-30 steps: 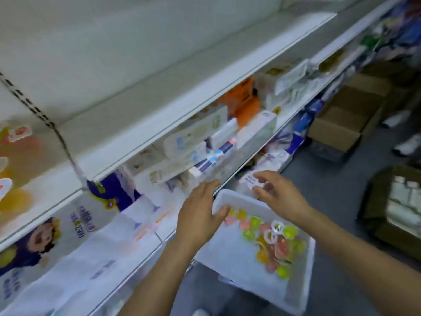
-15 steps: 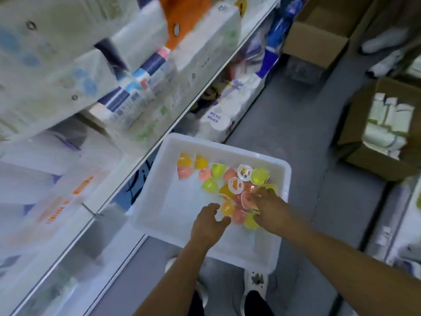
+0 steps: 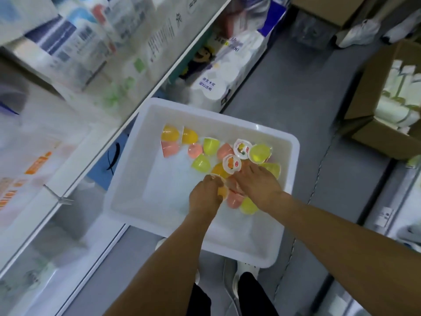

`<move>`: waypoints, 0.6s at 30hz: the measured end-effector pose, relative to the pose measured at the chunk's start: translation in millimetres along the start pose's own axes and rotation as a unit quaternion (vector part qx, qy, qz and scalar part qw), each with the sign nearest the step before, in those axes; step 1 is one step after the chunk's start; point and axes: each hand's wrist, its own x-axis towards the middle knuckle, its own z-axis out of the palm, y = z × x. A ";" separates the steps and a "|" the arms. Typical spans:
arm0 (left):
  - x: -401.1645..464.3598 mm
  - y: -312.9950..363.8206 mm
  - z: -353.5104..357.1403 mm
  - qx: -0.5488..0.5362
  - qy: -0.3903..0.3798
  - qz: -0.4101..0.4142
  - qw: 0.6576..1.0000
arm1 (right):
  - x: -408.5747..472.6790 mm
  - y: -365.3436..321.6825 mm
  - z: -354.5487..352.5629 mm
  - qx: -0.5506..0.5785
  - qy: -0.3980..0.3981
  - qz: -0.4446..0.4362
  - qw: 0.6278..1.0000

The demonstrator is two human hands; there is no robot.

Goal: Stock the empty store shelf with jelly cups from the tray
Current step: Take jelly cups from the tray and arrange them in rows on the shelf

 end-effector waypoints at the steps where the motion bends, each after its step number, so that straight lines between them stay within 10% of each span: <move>1: -4.6 -4.3 -6.5 -0.040 0.006 -0.025 0.999 | -1.7 -0.1 -5.1 0.037 -0.013 0.025 0.999; 7: -51.6 -29.1 -64.6 -0.363 0.044 -0.199 0.909 | -10.5 -3.7 -78.8 0.365 -0.122 0.140 0.912; 14: -139.6 -31.4 -170.1 -0.695 0.027 -0.160 0.701 | -13.9 -29.7 -221.7 0.740 -0.054 0.218 0.634; 18: -180.5 -37.3 -237.3 -0.694 0.010 -0.064 0.717 | -3.8 -46.8 -290.8 0.781 -0.069 0.176 0.595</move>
